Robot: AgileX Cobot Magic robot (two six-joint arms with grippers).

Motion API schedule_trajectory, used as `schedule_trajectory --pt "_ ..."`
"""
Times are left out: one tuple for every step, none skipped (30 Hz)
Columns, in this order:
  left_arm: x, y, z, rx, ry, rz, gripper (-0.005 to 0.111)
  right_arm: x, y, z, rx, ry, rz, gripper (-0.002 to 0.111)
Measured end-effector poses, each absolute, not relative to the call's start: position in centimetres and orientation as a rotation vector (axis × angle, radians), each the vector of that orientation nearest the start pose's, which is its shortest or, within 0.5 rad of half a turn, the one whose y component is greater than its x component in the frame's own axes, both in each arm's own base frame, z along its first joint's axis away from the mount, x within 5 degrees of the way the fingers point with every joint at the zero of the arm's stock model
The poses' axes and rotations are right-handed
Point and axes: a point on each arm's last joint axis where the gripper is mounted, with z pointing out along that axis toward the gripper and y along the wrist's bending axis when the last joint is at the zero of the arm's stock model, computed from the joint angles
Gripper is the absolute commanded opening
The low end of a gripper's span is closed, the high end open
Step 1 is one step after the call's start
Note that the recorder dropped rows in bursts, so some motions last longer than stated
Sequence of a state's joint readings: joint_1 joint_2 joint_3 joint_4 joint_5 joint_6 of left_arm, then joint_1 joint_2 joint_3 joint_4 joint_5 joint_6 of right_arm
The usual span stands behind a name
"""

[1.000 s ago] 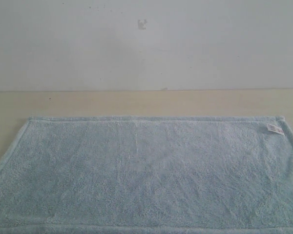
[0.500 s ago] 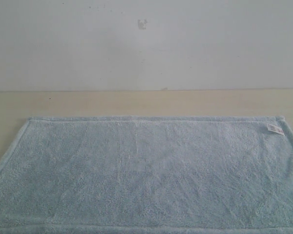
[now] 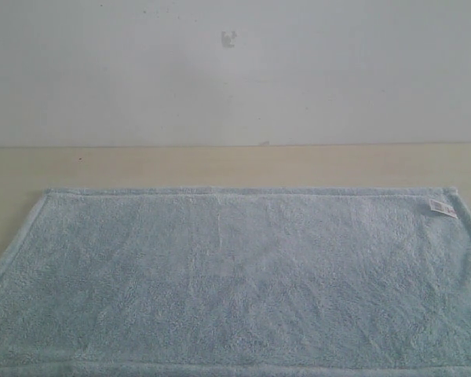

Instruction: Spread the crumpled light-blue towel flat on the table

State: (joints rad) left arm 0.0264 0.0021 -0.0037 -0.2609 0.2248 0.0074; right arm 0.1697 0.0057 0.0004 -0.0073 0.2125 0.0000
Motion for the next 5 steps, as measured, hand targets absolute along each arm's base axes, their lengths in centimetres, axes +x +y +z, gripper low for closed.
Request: schedule_trajectory --pt "5.57 -0.38 19.46 -0.190 1.693 -0.214 0.035 5.54 0.93 19.35 -0.149 1.697 0.120 0.000" --pt "5.57 -0.38 19.46 -0.190 1.693 -0.214 0.035 5.54 0.93 19.35 -0.149 1.697 0.120 0.000" --pt "5.57 -0.38 19.46 -0.190 1.693 -0.214 0.035 5.54 0.93 19.35 -0.149 1.697 0.120 0.000" --pt "5.57 -0.38 19.46 -0.190 1.693 -0.214 0.035 5.54 0.93 19.35 -0.149 1.697 0.120 0.000" --pt "5.57 -0.38 19.46 -0.190 1.693 -0.214 0.035 5.54 0.93 19.35 -0.149 1.697 0.120 0.000"
